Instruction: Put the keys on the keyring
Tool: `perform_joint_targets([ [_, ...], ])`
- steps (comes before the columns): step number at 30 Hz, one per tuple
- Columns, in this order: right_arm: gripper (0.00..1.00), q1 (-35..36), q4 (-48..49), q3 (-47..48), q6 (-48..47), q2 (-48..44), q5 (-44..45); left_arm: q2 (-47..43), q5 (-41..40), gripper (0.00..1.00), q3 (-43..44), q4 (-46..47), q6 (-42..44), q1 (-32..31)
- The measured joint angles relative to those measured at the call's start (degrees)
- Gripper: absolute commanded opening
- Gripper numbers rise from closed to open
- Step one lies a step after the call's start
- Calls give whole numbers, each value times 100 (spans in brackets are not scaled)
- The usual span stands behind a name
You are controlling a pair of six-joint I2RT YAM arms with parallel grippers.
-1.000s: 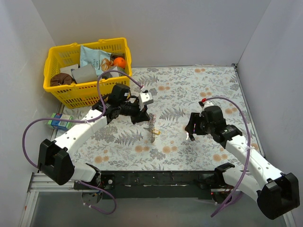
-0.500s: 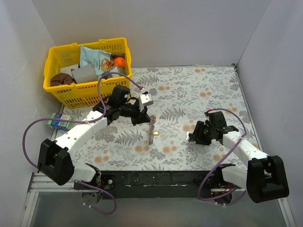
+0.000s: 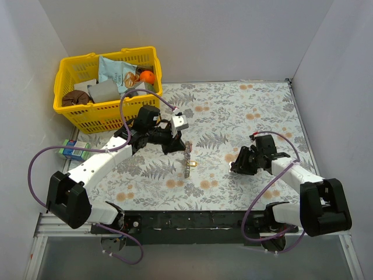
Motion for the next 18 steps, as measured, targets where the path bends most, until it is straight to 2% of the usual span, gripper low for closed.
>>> perform_joint_targets([
  [18,52,-74,190,568,-428,538,181,63,63,0,0,122,-35,0],
])
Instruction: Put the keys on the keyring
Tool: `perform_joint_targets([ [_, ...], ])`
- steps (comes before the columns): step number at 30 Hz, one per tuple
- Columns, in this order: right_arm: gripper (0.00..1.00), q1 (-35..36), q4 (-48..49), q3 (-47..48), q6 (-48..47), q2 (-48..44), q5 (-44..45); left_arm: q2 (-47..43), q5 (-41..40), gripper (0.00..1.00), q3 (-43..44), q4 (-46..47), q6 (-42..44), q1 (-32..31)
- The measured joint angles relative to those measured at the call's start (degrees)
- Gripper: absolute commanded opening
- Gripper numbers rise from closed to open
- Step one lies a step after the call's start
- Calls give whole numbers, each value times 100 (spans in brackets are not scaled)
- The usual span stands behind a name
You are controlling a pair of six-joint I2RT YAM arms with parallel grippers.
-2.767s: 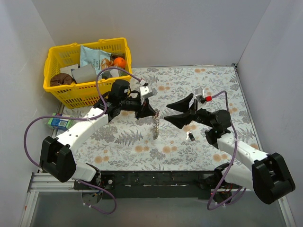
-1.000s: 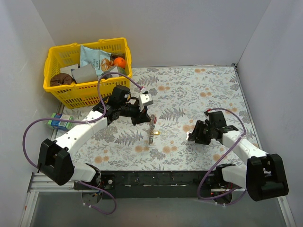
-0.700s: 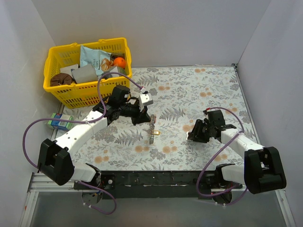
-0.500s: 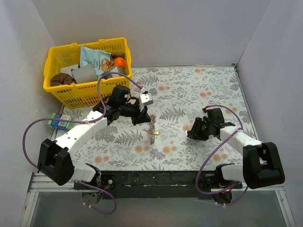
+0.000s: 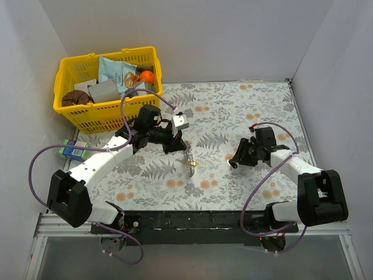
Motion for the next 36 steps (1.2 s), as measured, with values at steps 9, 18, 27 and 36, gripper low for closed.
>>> perform_joint_targets([
  [9,53,-4,22,267,-140,109,-72,68,26,0,0,0,2,0],
  [18,34,-4,35,382,-70,737,-361,68,57,0,-22,7,7,2],
  [27,27,-4,94,485,33,909,-511,66,103,0,-85,2,26,0],
  [36,41,-4,175,675,13,1102,-566,66,177,0,-85,0,63,0],
])
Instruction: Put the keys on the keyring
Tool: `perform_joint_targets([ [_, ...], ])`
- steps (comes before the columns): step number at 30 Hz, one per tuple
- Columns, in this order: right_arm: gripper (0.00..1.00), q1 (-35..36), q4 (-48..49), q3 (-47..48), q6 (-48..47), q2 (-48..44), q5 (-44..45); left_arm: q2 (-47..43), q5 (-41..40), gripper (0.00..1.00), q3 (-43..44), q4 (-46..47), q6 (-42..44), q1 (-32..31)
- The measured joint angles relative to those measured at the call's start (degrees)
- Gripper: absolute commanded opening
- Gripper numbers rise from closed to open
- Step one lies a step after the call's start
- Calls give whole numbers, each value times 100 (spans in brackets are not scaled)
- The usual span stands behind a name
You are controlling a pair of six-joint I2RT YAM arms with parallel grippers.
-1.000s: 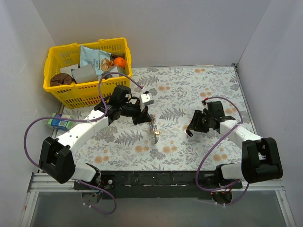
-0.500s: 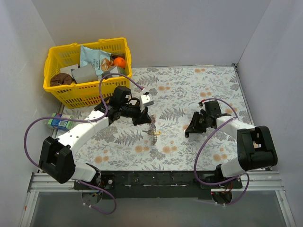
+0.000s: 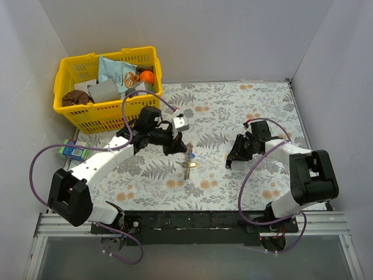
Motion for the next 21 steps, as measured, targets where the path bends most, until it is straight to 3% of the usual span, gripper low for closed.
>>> perform_joint_targets([
  [7,43,0,-2,144,-90,164,0,-7,26,0,-24,2,26,0],
  [21,37,17,0,367,-249,444,-90,-9,68,0,-74,-2,46,0],
])
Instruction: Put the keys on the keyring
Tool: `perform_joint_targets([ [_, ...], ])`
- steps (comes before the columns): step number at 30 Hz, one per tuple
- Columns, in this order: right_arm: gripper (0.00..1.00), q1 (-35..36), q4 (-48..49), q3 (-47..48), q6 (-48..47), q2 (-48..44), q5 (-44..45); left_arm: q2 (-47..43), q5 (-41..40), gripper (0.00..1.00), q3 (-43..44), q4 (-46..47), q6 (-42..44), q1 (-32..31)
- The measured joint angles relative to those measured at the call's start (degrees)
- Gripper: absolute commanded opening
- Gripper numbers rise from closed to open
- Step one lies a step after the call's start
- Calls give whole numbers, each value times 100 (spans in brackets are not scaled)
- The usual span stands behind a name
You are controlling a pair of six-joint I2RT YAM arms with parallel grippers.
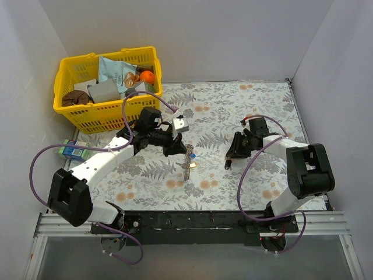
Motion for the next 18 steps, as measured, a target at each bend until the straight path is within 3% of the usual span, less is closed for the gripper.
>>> perform_joint_targets([
  [12,38,479,0,175,-107,184,-286,0,0,0,-2,0,0,0],
  [18,40,479,-96,203,-216,-317,37,-2,0,0,-39,0,0,0],
])
